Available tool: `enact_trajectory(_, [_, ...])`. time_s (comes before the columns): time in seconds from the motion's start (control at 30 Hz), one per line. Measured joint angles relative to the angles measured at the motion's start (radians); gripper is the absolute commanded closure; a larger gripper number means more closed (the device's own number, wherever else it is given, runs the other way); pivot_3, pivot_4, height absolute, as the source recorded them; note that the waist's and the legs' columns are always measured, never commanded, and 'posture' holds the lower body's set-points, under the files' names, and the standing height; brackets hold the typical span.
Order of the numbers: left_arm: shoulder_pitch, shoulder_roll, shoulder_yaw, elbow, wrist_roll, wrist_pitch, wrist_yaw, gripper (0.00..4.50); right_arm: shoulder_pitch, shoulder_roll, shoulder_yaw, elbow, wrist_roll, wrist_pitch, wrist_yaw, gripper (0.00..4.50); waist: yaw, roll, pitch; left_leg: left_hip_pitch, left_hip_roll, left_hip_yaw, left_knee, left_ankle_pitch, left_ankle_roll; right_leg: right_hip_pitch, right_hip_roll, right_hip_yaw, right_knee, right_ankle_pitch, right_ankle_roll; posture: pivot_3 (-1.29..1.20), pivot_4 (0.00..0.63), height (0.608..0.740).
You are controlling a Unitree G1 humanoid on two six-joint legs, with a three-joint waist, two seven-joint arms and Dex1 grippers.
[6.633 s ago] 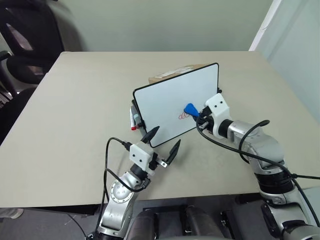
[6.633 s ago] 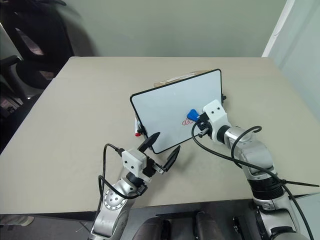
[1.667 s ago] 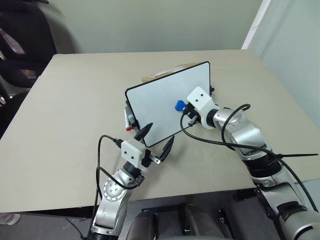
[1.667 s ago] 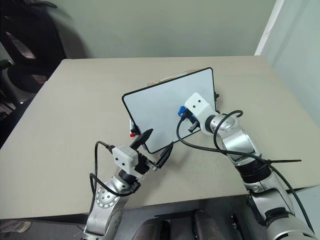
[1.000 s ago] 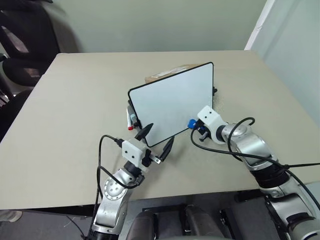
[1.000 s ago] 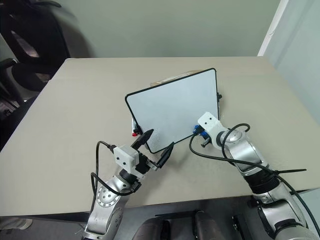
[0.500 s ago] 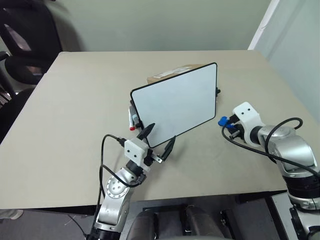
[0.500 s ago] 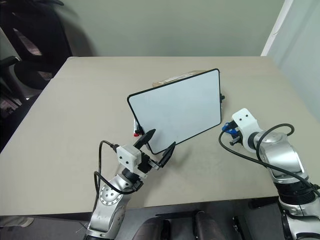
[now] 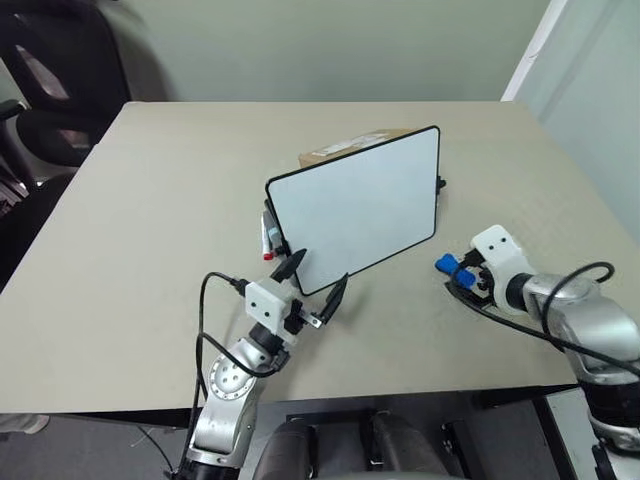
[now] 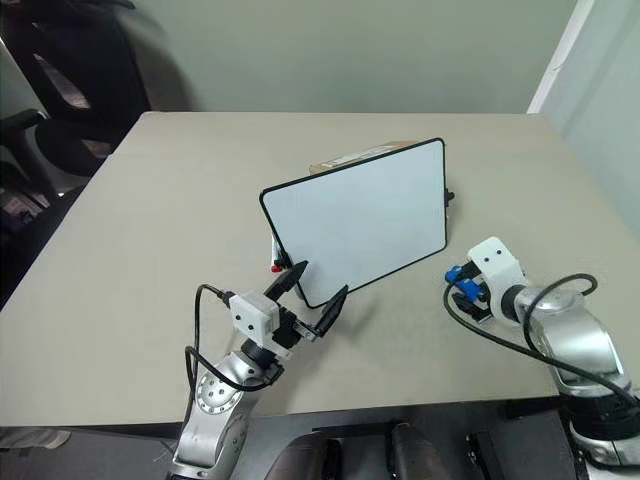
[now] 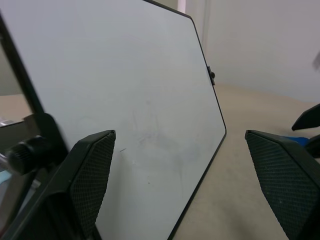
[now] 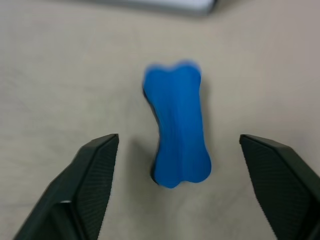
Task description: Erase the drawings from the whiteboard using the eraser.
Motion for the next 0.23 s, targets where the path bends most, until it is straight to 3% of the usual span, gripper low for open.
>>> enact_trajectory(0.23, [-0.002, 0.014, 0.024, -0.021, -0.019, 0.013, 0.002, 0.00, 0.128, 0.065, -0.059, -0.128, 0.093, -0.186, 0.054, 0.59, -0.001, 0.000, 0.000, 0.001, 0.000, 0.000, 0.002, -0.001, 0.001, 0.002, 0.000, 0.000, -0.001, -0.001, -0.001, 0.00, 0.150, 0.740])
